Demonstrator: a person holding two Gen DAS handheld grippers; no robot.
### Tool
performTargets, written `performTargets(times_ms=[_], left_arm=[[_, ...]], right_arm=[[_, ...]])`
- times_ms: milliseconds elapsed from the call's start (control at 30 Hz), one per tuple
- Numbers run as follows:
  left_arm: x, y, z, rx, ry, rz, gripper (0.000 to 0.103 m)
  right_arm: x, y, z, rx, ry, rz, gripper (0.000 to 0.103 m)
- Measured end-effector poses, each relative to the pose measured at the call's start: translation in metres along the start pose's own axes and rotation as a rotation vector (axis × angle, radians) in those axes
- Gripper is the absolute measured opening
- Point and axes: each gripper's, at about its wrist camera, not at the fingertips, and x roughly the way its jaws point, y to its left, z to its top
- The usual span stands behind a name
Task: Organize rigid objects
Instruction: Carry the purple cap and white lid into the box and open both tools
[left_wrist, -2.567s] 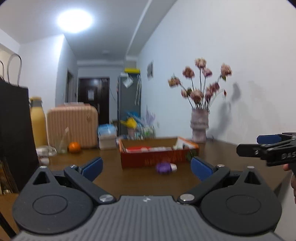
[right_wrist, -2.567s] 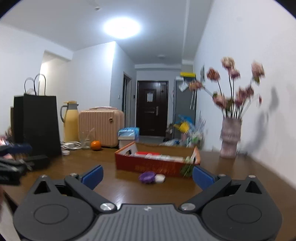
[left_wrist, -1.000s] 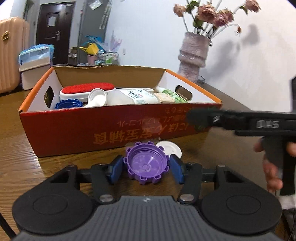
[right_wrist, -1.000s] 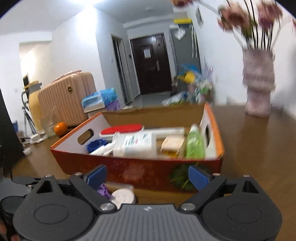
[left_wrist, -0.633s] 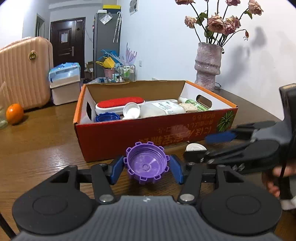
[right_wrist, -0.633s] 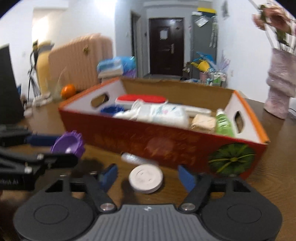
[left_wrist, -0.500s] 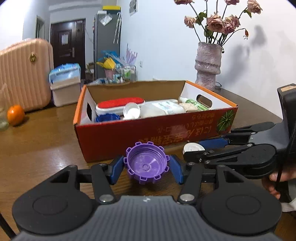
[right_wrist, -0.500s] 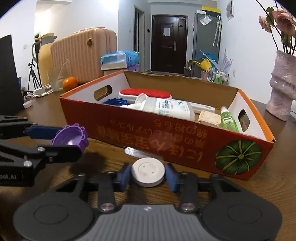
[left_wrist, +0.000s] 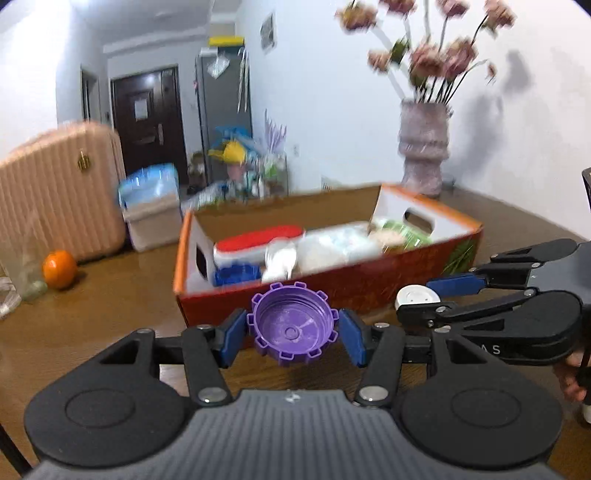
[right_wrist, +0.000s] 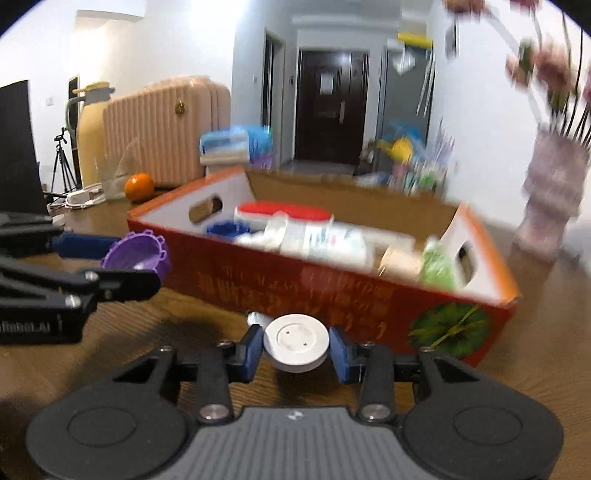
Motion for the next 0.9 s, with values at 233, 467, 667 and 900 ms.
performTargets(times_ms=[233,467,667,900], left_arm=[[-0.090,-0.002,0.016,-0.054,-0.115,0.018,0.055],[-0.185,-0.016,-0.002,-0.100,-0.280,0.063,0.056],[-0.226,-0.017,-0.039,-0.170,-0.254,0.112,0.056],[-0.274,-0.018,-0.055,-0.201,-0.307,0.109,0.056]], right_arm=[[-0.098,0.005,0.004,0.022,-0.123,-0.014,0.038],[-0.190,0.019,-0.019,0.071,-0.235,-0.040,0.039],[-0.248,0.040,-0.050,0.128,-0.279,-0.036,0.038],[-0.295,0.059,-0.068,0.128,-0.319,-0.054,0.038]])
